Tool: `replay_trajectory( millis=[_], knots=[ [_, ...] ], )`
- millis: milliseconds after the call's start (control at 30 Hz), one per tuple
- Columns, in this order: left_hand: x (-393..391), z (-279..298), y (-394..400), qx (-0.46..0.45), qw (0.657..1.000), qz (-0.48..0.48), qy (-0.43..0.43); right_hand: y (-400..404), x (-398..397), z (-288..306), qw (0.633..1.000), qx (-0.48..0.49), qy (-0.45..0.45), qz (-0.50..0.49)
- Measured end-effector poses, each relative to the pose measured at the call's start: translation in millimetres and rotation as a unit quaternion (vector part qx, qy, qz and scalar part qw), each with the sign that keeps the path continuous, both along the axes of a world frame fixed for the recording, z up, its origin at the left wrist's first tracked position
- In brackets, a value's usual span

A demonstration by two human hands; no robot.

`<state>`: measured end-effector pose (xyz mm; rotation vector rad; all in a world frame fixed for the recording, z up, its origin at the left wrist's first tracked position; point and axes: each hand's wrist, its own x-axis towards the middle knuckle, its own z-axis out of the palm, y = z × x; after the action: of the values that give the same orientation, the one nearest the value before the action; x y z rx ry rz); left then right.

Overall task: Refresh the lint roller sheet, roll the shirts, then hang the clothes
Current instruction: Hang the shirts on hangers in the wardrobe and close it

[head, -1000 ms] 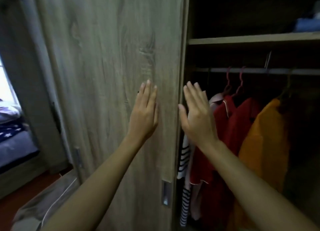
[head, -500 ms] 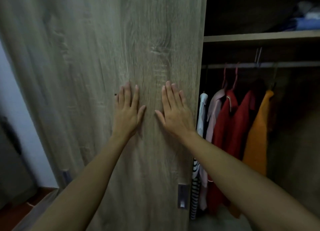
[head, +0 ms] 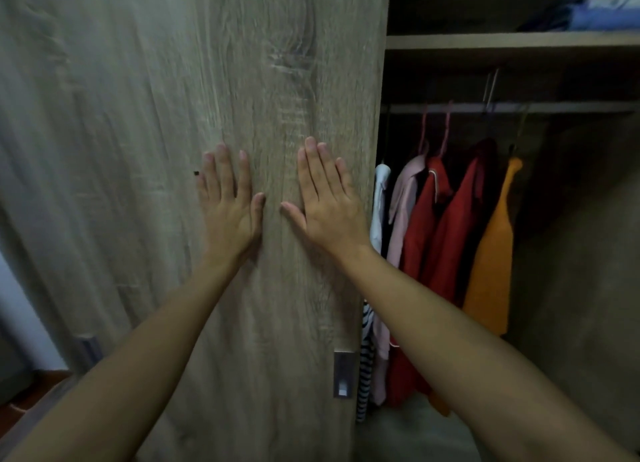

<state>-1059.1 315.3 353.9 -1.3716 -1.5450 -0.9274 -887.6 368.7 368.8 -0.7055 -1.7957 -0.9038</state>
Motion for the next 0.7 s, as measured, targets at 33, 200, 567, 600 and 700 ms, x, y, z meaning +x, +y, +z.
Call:
replay_trajectory(
  millis=[33,200,567,600,700],
  knots=[
    [2.5,-0.3,1.5,0.003,1.000,0.002,0.003,0.8,2.8,-0.1,1.000,0.002,0.001,-0.001],
    [21.6,-2.7,9.9,0.020,0.999,-0.005,0.029,9.0,27.0,-1.2,1.000,0.023,0.010,-0.019],
    [36.0,-14.3,19.1,0.013,0.995,0.013,0.103,30.4,106.8,-2.9,0.997,0.030,0.003,-0.070],
    [44.7,-14.4,22.3,0.016,0.994,0.013,0.103,32.3,114.8,-3.0,0.997,0.030,0.004,-0.073],
    [71.5,-16.1,32.4,0.023,0.994,0.004,0.104,40.0,142.0,-3.6,0.996,0.026,0.005,-0.083]
  ],
)
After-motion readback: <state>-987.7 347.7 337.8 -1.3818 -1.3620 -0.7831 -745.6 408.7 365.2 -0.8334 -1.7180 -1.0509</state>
